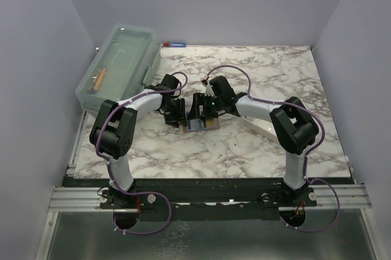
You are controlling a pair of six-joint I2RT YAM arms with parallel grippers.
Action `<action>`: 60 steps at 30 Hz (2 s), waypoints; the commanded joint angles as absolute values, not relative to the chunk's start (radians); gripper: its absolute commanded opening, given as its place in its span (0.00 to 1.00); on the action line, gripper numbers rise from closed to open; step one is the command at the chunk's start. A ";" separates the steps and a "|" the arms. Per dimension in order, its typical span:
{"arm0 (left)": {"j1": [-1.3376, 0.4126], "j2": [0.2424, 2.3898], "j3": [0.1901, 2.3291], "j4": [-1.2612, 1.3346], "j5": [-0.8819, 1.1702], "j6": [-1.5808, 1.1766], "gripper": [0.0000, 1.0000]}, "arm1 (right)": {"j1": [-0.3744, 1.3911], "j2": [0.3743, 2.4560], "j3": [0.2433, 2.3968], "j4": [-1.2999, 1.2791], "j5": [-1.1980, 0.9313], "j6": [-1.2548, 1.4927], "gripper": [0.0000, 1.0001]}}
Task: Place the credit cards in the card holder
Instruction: Insert the credit card into the card holder, then turn over the card slot in the card holder.
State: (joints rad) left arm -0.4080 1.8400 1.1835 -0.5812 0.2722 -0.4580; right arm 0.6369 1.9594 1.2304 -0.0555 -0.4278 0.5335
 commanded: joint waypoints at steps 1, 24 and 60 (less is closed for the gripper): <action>-0.409 1.788 1.193 -0.603 0.261 -0.455 0.49 | 0.638 1.897 1.204 -0.128 -0.352 0.518 0.77; -0.353 1.765 1.159 -0.463 0.490 -0.607 0.44 | 0.638 1.983 1.210 -0.087 -0.322 0.548 0.13; -0.351 1.821 1.128 -0.379 0.507 -0.624 0.48 | 0.638 2.016 1.209 -0.121 -0.269 0.565 0.02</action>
